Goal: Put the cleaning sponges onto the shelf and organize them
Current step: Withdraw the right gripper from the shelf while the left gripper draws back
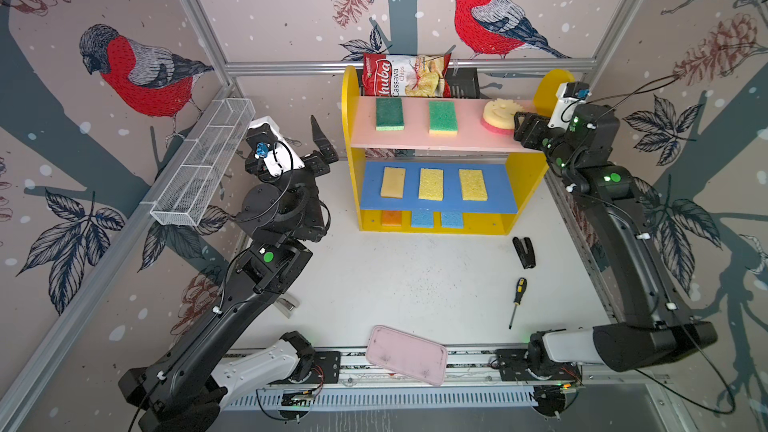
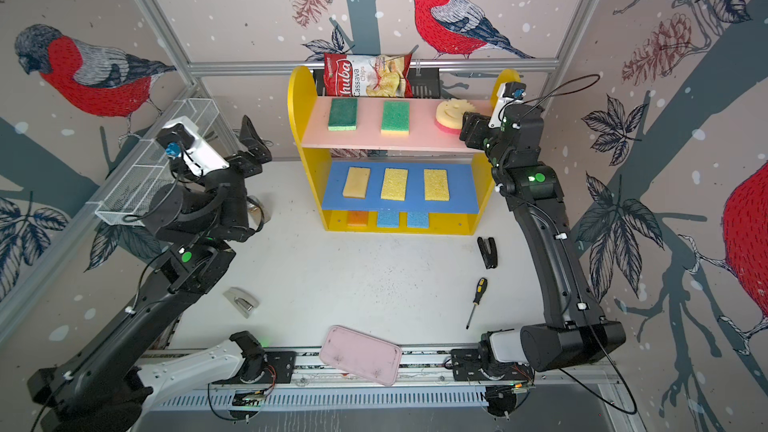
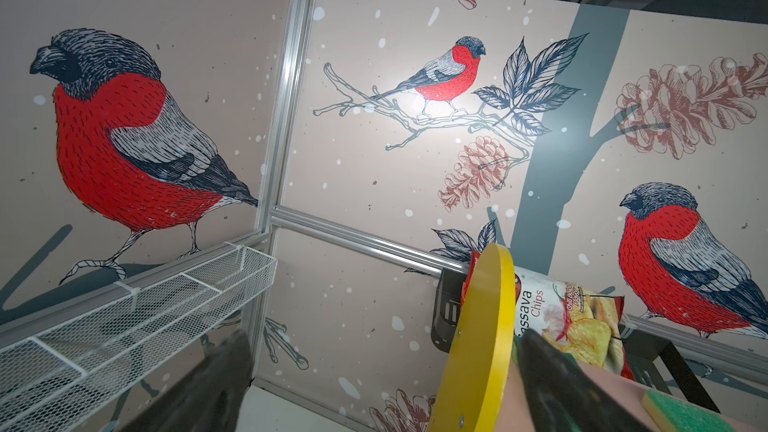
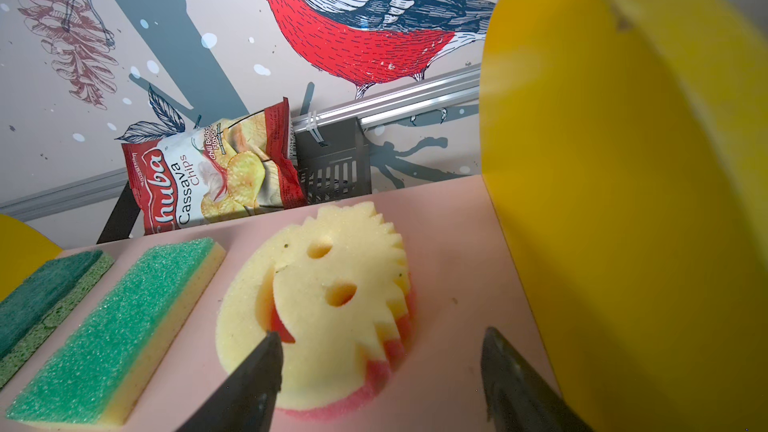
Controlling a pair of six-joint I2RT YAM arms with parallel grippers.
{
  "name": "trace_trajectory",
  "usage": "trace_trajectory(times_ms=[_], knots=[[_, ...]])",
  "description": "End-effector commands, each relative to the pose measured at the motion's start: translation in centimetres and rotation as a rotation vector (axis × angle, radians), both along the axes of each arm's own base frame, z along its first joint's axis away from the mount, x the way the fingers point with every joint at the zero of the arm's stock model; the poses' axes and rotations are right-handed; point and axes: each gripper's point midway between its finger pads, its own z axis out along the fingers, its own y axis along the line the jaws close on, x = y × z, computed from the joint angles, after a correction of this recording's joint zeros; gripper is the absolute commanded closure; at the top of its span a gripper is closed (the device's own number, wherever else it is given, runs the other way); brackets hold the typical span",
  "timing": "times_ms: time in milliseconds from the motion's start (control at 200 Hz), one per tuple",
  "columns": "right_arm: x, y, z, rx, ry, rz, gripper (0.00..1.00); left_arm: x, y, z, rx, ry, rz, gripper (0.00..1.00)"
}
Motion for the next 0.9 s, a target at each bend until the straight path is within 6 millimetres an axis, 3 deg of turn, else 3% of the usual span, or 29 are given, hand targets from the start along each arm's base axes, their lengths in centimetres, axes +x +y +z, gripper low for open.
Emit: trace_trajectory(times_ms=[0, 570, 625, 665, 895], knots=[[0.3, -0.6, 0.1, 0.015, 0.003, -0.033, 0.25, -0.3, 0.2, 0.5, -0.021, -0.029, -0.004, 0.02], [0.5, -2.1, -0.4, 0.012, 0.002, -0.105, 0.13, 0.1, 0.2, 0.0, -0.022, -0.021, -0.001, 0.02], [0.3, -2.2, -0.5, 0.009, -0.008, -0.106, 0.11, 0.3, 0.2, -0.3, -0.017, -0.019, 0.008, 0.02], [0.1, -2.2, -0.5, 0.009, -0.020, -0.105, 0.00, 0.4, 0.3, -0.4, -0.010, -0.019, 0.018, 0.02], [-1.2, -3.3, -0.7, 0.005, -0.070, -0.145, 0.00, 1.2, 0.9, -1.9, 0.000, 0.002, 0.063, 0.02]])
